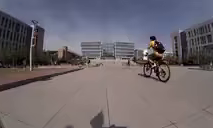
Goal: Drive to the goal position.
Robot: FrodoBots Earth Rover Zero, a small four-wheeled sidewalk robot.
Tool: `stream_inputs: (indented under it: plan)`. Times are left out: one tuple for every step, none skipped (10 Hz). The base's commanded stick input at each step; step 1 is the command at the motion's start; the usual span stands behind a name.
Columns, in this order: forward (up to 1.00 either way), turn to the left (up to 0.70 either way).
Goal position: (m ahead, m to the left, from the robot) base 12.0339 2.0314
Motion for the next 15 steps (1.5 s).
stream_inputs:
  plan:
    - [1.0, 0.0]
    - [1.0, 0.0]
    - [1.0, 0.0]
    - [1.0, 0.0]
    - [1.0, 0.0]
    - [1.0, 0.0]
    - [1.0, 0.0]
    - [1.0, 0.0]
    - [1.0, 0.0]
    - [1.0, 0.0]
    - [1.0, 0.0]
    - [1.0, 0.0]
    - [1.0, 0.0]
    - [1.0, 0.0]
    - [1.0, 0.0]
